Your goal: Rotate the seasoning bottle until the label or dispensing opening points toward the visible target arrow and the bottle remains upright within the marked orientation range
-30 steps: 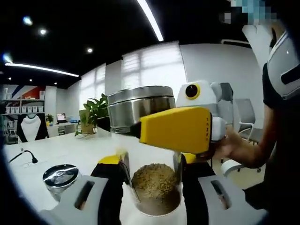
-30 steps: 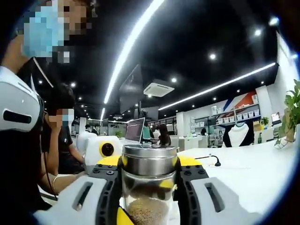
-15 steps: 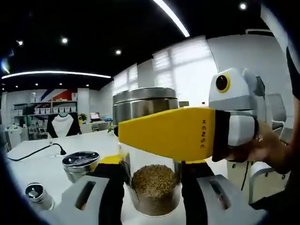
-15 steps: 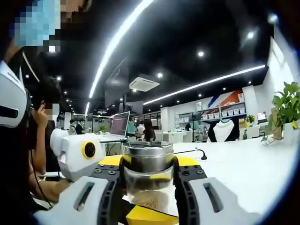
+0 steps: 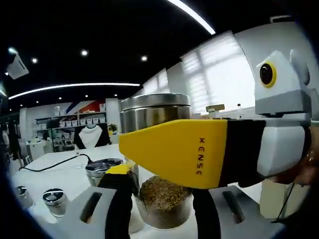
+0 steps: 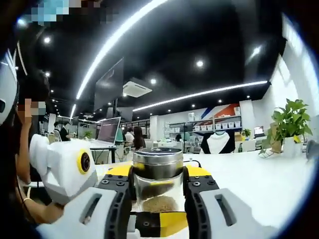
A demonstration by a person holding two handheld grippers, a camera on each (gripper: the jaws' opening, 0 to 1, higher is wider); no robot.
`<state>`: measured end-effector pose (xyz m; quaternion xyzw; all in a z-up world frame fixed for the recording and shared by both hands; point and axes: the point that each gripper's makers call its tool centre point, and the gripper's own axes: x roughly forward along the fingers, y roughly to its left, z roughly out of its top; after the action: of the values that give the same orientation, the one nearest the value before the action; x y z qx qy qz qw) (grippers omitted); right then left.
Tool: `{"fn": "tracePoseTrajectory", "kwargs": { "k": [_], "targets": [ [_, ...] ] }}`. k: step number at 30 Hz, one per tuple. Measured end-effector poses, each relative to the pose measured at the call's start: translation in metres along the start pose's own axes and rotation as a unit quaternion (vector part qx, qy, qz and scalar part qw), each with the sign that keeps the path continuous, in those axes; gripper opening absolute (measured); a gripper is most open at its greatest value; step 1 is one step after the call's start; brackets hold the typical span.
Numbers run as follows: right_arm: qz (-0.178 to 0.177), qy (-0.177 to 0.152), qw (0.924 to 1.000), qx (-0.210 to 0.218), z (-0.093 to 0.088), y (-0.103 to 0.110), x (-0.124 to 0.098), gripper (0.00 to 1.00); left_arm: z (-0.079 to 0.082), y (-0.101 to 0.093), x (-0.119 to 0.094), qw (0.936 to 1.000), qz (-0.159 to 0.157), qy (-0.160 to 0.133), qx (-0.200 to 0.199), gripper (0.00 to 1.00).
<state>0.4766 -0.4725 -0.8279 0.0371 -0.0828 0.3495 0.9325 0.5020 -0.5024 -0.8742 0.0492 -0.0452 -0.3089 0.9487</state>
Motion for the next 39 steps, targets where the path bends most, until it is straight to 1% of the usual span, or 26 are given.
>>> {"fn": "tracePoseTrajectory", "kwargs": {
  "k": [2, 4, 5, 7, 8, 9, 10, 12, 15, 17, 19, 21, 23, 24, 28, 33, 35, 37, 39],
  "targets": [
    [-0.01, 0.004, 0.9999, 0.0, -0.002, 0.0, 0.0, 0.38, -0.001, -0.002, -0.001, 1.0, 0.004, -0.001, -0.001, 0.48],
    [-0.013, 0.007, 0.9999, -0.002, -0.003, 0.0, 0.0, 0.39, -0.001, -0.003, -0.001, 0.9999, 0.007, 0.003, 0.008, 0.48],
    [-0.018, 0.018, 0.9996, -0.012, -0.007, 0.0, 0.0, 0.41, -0.001, -0.004, -0.002, 0.9999, 0.007, 0.003, 0.012, 0.48],
    [-0.026, 0.02, 0.9995, -0.005, -0.009, -0.003, 0.0, 0.41, -0.001, -0.006, -0.001, 0.9997, 0.005, 0.005, 0.021, 0.48],
    [-0.025, 0.015, 0.9995, -0.009, -0.007, -0.005, -0.001, 0.39, -0.001, -0.007, -0.001, 0.9998, 0.006, 0.005, 0.019, 0.48],
    [-0.013, 0.009, 0.9998, -0.007, -0.006, -0.004, 0.0, 0.38, 0.0, -0.006, -0.001, 0.9998, 0.006, 0.002, 0.018, 0.48],
    [-0.018, 0.009, 0.9998, 0.002, -0.006, -0.007, -0.001, 0.38, 0.001, -0.007, -0.001, 0.9999, 0.004, 0.002, 0.014, 0.48],
    [-0.01, 0.005, 0.9999, -0.001, -0.004, -0.008, 0.0, 0.38, 0.002, -0.006, -0.001, 0.9998, 0.004, 0.0, 0.018, 0.48],
    [-0.001, -0.008, 0.9999, 0.013, 0.002, -0.012, -0.001, 0.38, 0.008, -0.008, 0.0, 0.9998, -0.005, -0.006, 0.021, 0.49],
    [0.006, -0.008, 0.9997, 0.023, 0.003, -0.015, -0.002, 0.38, 0.011, -0.013, 0.0, 0.9993, -0.031, -0.007, 0.018, 0.49],
    [0.013, -0.006, 0.9995, 0.028, 0.002, -0.016, -0.003, 0.38, 0.009, -0.015, -0.001, 0.9987, -0.05, -0.001, 0.014, 0.48],
    [0.02, -0.008, 0.9994, 0.028, 0.001, -0.016, -0.004, 0.38, 0.009, -0.015, 0.0, 0.9983, -0.058, 0.0, 0.009, 0.48],
    [0.029, -0.007, 0.9992, 0.028, 0.001, -0.015, -0.005, 0.38, 0.008, -0.017, 0.0, 0.997, -0.075, 0.004, 0.014, 0.48],
    [0.031, -0.007, 0.9991, 0.028, 0.001, -0.014, -0.005, 0.38, 0.008, -0.017, 0.0, 0.9969, -0.078, 0.003, 0.014, 0.49],
    [0.055, -0.006, 0.9981, 0.026, 0.002, -0.01, -0.006, 0.38, 0.008, -0.021, 0.002, 0.9926, -0.121, 0.006, 0.009, 0.5],
    [0.08, -0.009, 0.9964, 0.027, 0.003, -0.007, -0.007, 0.38, 0.009, -0.025, 0.001, 0.9884, -0.148, 0.007, 0.035, 0.52],
    [0.091, -0.009, 0.9956, 0.022, 0.004, -0.006, -0.008, 0.38, 0.009, -0.028, 0.0, 0.9851, -0.169, 0.004, 0.031, 0.52],
    [0.103, -0.008, 0.9946, 0.013, 0.005, -0.004, -0.01, 0.38, 0.009, -0.033, -0.002, 0.9798, -0.2, 0.002, 0.011, 0.51],
    [0.115, -0.008, 0.9933, 0.011, 0.007, -0.003, -0.011, 0.38, 0.009, -0.035, -0.003, 0.9756, -0.22, 0.001, -0.003, 0.5]
  ]
}}
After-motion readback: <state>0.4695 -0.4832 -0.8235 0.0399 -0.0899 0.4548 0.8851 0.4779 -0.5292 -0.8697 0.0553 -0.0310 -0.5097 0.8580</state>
